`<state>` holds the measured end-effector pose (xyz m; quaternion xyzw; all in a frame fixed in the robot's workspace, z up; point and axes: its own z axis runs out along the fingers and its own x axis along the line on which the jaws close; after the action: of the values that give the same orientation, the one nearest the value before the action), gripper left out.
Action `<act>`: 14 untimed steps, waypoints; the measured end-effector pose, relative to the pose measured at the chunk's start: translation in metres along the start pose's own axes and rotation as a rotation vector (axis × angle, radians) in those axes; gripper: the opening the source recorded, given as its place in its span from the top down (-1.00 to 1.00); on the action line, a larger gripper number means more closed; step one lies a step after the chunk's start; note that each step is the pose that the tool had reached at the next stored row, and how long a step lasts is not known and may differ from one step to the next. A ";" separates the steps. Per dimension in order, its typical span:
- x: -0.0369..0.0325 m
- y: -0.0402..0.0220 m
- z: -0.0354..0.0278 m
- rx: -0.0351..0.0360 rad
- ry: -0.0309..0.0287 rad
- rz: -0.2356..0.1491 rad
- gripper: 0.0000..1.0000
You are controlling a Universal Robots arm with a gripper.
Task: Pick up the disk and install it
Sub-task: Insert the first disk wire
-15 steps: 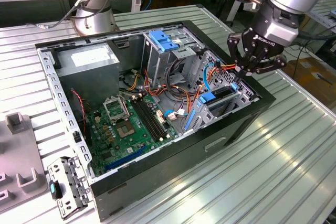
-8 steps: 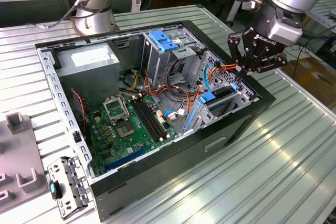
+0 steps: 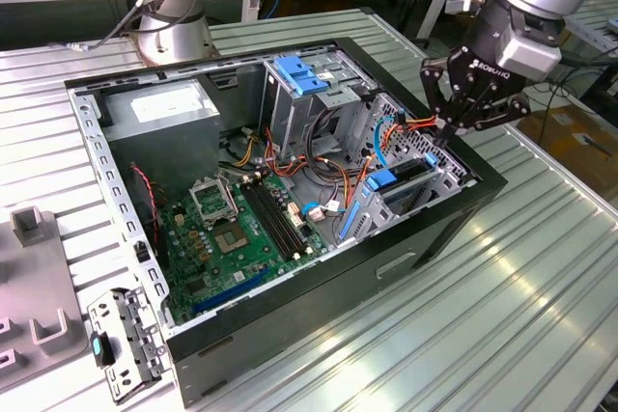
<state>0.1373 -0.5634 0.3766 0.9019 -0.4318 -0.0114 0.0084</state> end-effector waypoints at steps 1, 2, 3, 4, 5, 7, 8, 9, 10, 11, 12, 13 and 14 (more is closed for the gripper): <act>0.0001 -0.0013 -0.0001 -0.0001 0.0001 -0.001 0.79; 0.0002 -0.0024 -0.0002 -0.0002 0.0002 -0.002 0.79; 0.0003 -0.0040 -0.0001 -0.0001 0.0001 -0.004 0.79; 0.0003 -0.0053 -0.0001 -0.0001 0.0002 -0.005 0.79; 0.0003 -0.0066 -0.0002 -0.0001 0.0002 -0.006 0.79; 0.0000 -0.0121 -0.0004 -0.0002 0.0004 -0.010 0.79; -0.0003 -0.0139 -0.0004 -0.0002 0.0004 -0.012 0.79; -0.0005 -0.0151 -0.0004 -0.0002 0.0004 -0.012 0.79; -0.0007 -0.0159 -0.0004 -0.0001 0.0003 -0.013 0.79; -0.0007 -0.0160 -0.0004 -0.0002 0.0003 -0.013 0.79; -0.0007 -0.0161 -0.0004 -0.0002 0.0004 -0.013 0.79; -0.0007 -0.0161 -0.0004 -0.0002 0.0004 -0.013 0.79; -0.0007 -0.0162 -0.0004 -0.0002 0.0004 -0.013 0.79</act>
<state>0.1495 -0.5528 0.3766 0.9046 -0.4260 -0.0113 0.0085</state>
